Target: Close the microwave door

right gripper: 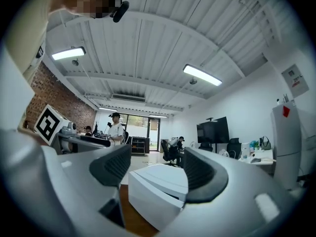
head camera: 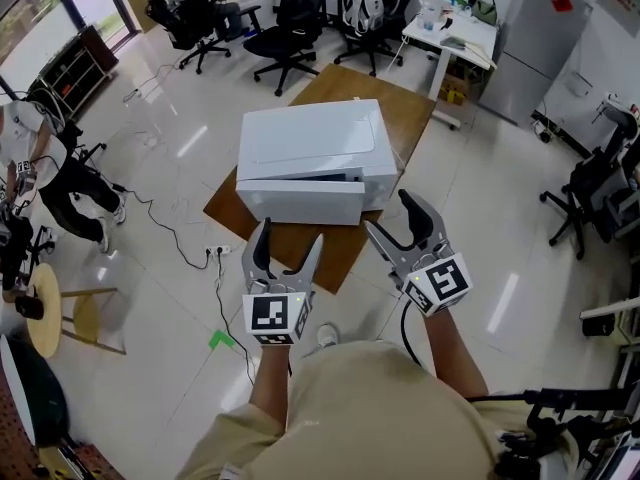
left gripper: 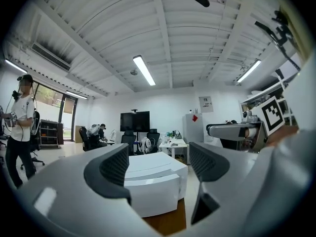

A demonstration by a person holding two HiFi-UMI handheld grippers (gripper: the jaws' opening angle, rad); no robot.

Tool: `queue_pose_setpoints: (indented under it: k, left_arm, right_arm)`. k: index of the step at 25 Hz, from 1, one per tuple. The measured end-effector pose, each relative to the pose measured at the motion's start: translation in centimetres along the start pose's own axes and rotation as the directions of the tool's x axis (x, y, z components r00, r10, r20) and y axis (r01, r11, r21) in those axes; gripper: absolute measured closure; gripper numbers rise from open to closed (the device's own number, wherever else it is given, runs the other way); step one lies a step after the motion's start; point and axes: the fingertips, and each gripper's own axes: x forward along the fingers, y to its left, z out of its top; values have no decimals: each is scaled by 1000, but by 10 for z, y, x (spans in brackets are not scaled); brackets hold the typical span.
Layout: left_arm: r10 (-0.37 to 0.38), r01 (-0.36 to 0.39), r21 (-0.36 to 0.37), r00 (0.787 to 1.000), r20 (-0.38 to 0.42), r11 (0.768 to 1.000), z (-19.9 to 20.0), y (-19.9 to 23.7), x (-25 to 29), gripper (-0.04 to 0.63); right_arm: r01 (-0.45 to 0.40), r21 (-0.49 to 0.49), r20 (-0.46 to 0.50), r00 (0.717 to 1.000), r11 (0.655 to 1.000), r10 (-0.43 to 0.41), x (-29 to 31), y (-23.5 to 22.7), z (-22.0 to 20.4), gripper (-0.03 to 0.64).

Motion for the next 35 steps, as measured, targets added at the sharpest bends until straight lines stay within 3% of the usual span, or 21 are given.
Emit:
queue_pose_setpoints:
  k: [5,8,15,20,25,30,33,35]
  left_arm:
    - [-35,34,-40,999,-30,999,-14,36,11,218]
    - [-39,37,-35,997,-63,999,-28,30,13,221]
    - [-72,80,69,990,-119,994,-38,-4,39,232]
    - [-84,114,162,980,-182,980,-77,-12,65,249]
    - [-119,245,321,923,-365,915,-159,-17,103,335]
    - [-132,358,392,858,-497,847,-231,-22,133,358]
    - [-110,392,445,836,-538,805,-259,-21,145,374]
    - [-101,404,472,833,-544,784,-269,-21,152,379]
  right_arm:
    - [36,-16,-25,999,999,-37,32,6,-8,295]
    - [33,-5,-46,998,999,-34,25,1,-14,295]
    - [1,21,-7,1000,1000,-1,27,-40,3,295]
    - [-12,41,-17,1000,999,13,29,-66,-5,296]
    - [-14,50,-9,1000,999,14,25,-84,-4,296]
    - [16,59,-18,1000,998,-15,10,-105,-7,296]
    - [42,58,-24,999,997,-40,-1,-117,-9,296]
    - [59,57,-32,998,997,-57,-8,-123,-11,296]
